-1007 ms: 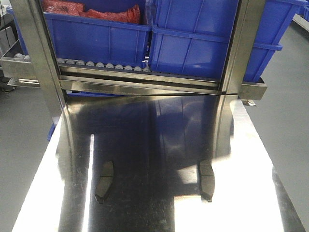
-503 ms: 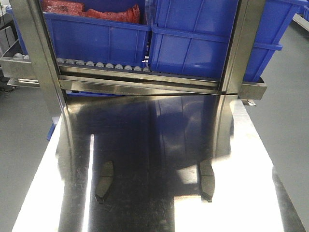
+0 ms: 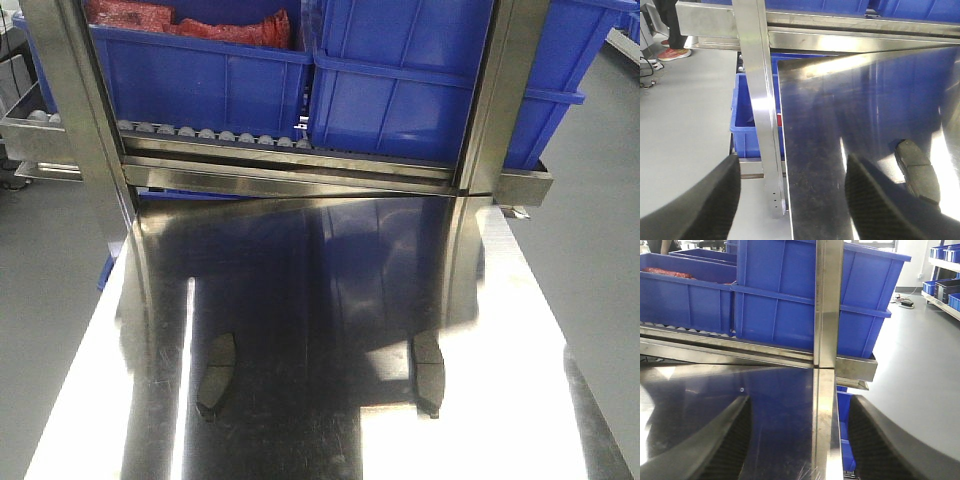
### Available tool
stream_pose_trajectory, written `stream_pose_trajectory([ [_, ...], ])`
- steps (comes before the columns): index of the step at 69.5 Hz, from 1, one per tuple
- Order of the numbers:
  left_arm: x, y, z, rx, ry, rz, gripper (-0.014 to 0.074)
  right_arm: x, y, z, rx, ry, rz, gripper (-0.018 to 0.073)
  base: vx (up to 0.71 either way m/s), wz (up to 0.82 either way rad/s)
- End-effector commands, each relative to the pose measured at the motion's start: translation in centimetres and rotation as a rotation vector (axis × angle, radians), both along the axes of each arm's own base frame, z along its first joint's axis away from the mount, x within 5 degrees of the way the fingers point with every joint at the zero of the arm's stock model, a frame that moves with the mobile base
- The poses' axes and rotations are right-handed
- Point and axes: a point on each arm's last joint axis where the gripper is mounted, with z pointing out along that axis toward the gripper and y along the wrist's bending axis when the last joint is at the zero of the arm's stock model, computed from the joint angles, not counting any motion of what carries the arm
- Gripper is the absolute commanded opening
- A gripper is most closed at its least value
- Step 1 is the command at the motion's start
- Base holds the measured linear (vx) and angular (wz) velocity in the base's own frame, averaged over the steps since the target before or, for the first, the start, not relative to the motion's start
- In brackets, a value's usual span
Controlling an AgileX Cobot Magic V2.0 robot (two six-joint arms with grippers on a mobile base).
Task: Move and align brake pads A on conveyor
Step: 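Move the left gripper over the brake pad nearest the left arm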
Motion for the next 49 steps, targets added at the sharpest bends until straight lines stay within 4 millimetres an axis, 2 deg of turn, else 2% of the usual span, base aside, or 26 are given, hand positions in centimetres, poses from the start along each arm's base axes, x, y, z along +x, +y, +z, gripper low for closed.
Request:
stream_pose_trajectory([
  [1, 0.4, 0.1, 1.5, -0.02, -0.094, 0.013, 0.0449, 0.0, 0.1, 1.4, -0.005, -0.085, 0.007, 0.0415, 0.0, 0.0],
  [36, 0.6, 0.2, 2.4, -0.02, -0.201, 0.032, 0.0449, 0.0, 0.1, 1.4, -0.005, -0.085, 0.007, 0.0415, 0.0, 0.0],
  [49, 0.7, 0.3, 3.6, -0.022, -0.272, 0.041, 0.0449, 0.0, 0.1, 1.4, -0.005, -0.086, 0.007, 0.0415, 0.0, 0.0],
])
